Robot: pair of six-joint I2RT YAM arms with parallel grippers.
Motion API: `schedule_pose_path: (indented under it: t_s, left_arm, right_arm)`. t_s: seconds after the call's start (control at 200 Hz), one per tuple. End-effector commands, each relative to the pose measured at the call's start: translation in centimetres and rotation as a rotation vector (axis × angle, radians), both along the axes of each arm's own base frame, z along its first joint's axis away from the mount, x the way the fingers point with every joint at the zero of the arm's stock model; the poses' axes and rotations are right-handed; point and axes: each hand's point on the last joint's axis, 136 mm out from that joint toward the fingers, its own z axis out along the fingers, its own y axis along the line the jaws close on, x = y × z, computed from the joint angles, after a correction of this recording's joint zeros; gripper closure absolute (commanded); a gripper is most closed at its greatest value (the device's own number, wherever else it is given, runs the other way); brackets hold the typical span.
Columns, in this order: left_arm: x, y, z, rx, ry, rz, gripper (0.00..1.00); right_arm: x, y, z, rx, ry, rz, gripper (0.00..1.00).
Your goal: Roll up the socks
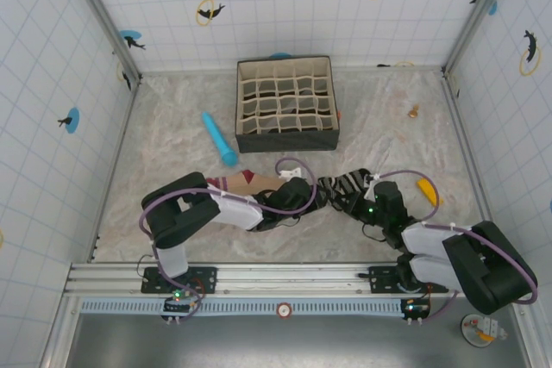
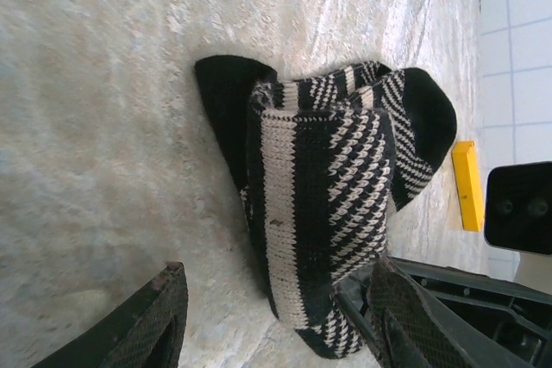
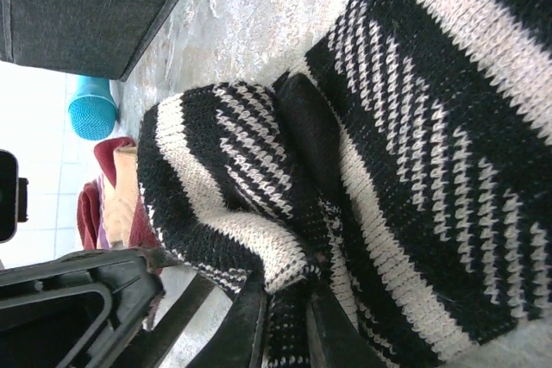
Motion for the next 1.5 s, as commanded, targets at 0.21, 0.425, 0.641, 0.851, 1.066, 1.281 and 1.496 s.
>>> schedule_pose_path:
  t_s: [0.21,0.425,0.641,0.851,1.066,1.281,1.496]
  left_arm:
    - [1.0,-2.7,-0.8,-0.043,-0.01,-0.039,0.45]
    - [1.7,-2.7,-2.3,-0.02,0.023,-0.025,0.58]
    - [2.2,-1.8,-3.2,0.041,0.058,-0.017,1.0]
    - [2.4,0.7,-2.9,0.146,0.081,0.031,1.0]
    - [1.8,3.9,-1.7,0.246,0.094,0.089,1.0]
    - [0.4,4.8,-1.9,0.226,0.157,0.091,1.0]
    - [-0.7,4.4,-2.0,0.213,0.192,0.076,1.0]
  right_arm:
    - [-12.7,-7.4,-11.3,-0.258,0.491,-0.062,1.0]
    - [-12.6,-7.0,-11.0,-0.214,0.472,-0.054,1.0]
    - [-10.5,-6.0,-9.5,-0.189,0.349,-0.013,0.82]
    - [-5.7,-3.9,-4.4,-0.2,0.055,0.084,0.5]
    - [-3.2,-1.2,2.6,-0.364,-0.349,0.248,0.31]
    - [-3.7,1.2,4.4,-0.582,-0.644,0.38,0.21]
    - [-4.8,3.3,5.1,-0.797,-0.938,0.448,0.19]
